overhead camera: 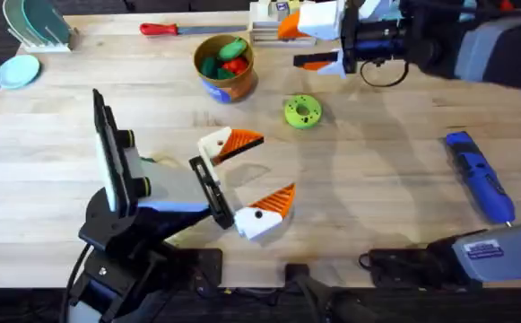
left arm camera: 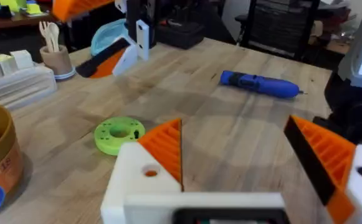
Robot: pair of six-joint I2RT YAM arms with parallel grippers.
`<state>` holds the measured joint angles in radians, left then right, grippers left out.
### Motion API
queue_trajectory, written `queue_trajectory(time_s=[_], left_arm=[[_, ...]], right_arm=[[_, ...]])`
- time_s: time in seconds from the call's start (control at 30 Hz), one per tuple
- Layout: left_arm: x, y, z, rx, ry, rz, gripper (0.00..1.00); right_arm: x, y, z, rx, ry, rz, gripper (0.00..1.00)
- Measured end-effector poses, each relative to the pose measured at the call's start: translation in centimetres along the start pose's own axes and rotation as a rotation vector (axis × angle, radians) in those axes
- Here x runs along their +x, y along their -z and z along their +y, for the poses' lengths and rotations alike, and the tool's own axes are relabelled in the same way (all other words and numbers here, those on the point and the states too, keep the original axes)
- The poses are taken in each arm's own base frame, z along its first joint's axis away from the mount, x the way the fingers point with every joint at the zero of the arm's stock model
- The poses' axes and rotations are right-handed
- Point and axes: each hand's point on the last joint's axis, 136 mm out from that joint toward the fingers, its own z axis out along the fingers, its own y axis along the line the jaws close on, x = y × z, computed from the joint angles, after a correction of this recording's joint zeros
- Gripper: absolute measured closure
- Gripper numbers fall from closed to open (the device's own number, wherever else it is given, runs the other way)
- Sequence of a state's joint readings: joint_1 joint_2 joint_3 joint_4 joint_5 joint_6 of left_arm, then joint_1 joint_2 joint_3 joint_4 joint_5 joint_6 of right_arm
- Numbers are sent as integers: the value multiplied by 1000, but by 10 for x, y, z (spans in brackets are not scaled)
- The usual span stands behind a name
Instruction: Pick up the gripper from the table and insert it into the empty holder that is missing its gripper. Then pick up a screw, insert it into the mounting hole, and use the screwdriver to tighten it. Finally, clean up the table by picking up the vegetable and placing it into the bucket.
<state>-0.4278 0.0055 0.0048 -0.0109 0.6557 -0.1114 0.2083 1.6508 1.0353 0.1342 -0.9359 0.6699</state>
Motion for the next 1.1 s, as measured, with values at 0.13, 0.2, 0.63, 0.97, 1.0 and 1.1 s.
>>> queue_trajectory(time_s=[0.13,0.2,0.63,0.97,1.0,1.1], left_arm=[[0,0,0,1,0,0,9],[0,0,0,2,0,0,8],[0,0,0,3,0,0,8],[0,0,0,3,0,0,9],[0,0,0,3,0,0,8],[0,0,0,3,0,0,8]], right_arm=[[9,6,-16,217,21,76,75],[15,10,-22,338,92,123,75],[72,26,-61,829,485,424,302],[92,29,-86,904,452,538,473],[94,24,-89,905,451,547,490],[100,12,-95,899,464,568,502]])
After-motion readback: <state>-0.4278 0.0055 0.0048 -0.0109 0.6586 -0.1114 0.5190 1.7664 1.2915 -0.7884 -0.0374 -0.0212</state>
